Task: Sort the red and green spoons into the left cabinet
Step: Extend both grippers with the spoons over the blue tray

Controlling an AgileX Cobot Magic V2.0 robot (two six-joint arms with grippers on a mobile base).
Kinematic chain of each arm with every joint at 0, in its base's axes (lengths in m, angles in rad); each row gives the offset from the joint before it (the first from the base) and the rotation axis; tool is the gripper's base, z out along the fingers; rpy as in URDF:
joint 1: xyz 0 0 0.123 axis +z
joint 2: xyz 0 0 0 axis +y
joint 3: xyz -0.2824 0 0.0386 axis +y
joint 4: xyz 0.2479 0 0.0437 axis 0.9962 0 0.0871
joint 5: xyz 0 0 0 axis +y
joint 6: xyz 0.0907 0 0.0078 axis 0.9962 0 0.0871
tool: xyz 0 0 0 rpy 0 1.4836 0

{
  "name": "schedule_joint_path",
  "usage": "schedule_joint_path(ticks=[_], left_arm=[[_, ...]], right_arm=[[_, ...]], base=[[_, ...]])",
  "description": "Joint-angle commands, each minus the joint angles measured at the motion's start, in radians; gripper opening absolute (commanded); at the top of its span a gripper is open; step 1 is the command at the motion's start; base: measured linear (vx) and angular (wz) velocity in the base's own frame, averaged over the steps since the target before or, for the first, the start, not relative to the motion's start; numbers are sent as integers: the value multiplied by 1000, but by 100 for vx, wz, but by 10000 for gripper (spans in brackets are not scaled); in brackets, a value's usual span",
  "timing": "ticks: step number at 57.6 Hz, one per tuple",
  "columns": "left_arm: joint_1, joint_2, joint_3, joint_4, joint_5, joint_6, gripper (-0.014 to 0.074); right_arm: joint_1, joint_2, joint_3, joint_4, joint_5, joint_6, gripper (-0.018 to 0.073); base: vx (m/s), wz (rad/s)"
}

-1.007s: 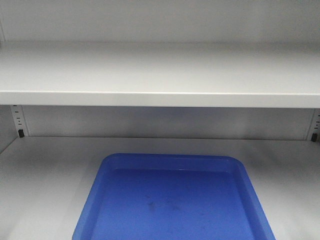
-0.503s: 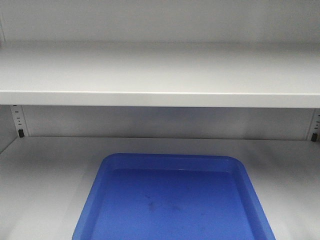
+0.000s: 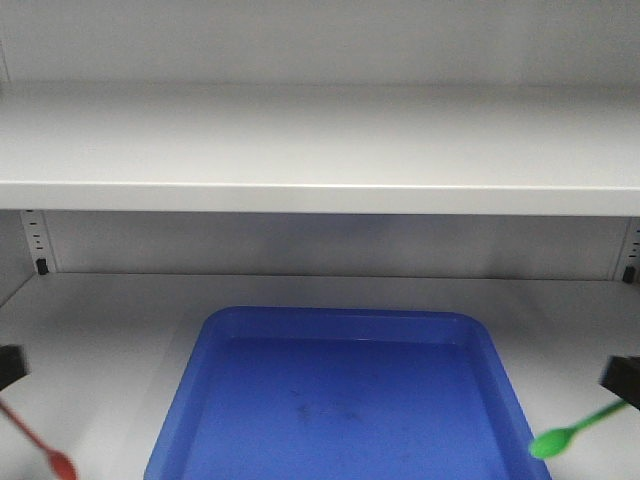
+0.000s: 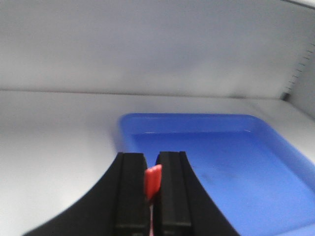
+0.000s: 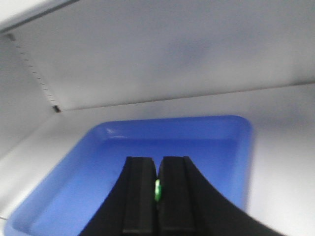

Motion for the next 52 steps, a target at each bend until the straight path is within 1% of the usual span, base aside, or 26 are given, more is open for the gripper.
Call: schedule_joint_path(ticks=[1,4,6,8,11,14,20,25,28,33,38,40,45,52], left_arm=[[0,89,-85,-221,51,170,-1],[-1,150,-121,-333,110,241,-1],[-1,187,-138,-379,142,273,-1],[-1,228,-155,-423,177,303,-1],[-1,278,-173,-455,215,325,-1],[-1,322,-184,-481,245,329,-1],[-26,398,-205,-504,271,331,-1],[-82,453,-229,-505,261,334,-1],[-122,489,-245,-507,241,339,-1],[-175,537,-272,-528,200,357,-1],[-211,584,-306,-566,160,358,-1],[-222,608,-322,-585,144,358,-1],[-237,662,-361,-585,139,340,-1],[-256,718,-414,-585,148,322,-1]], right_arm=[[-3,67,-26,279,42,-209,-1],[-3,123,-26,391,76,-303,-1],[-3,153,-26,439,92,-340,-1],[-3,188,-32,447,104,-360,-1],[-3,232,-43,448,119,-365,-1],[-3,275,-58,448,145,-365,-1],[-3,354,-103,448,223,-371,-1],[-2,418,-142,448,266,-372,-1],[12,448,-163,448,268,-372,-1],[59,500,-197,448,253,-386,-1],[121,553,-243,448,215,-406,-1],[147,576,-261,448,195,-410,-1],[194,625,-313,448,162,-409,-1],[230,696,-377,448,155,-409,0]], base=[[0,0],[0,0],[0,0],[0,0],[0,0],[0,0],[0,0],[0,0],[0,0],[0,0],[0,0],[0,0],[0,0],[0,0]])
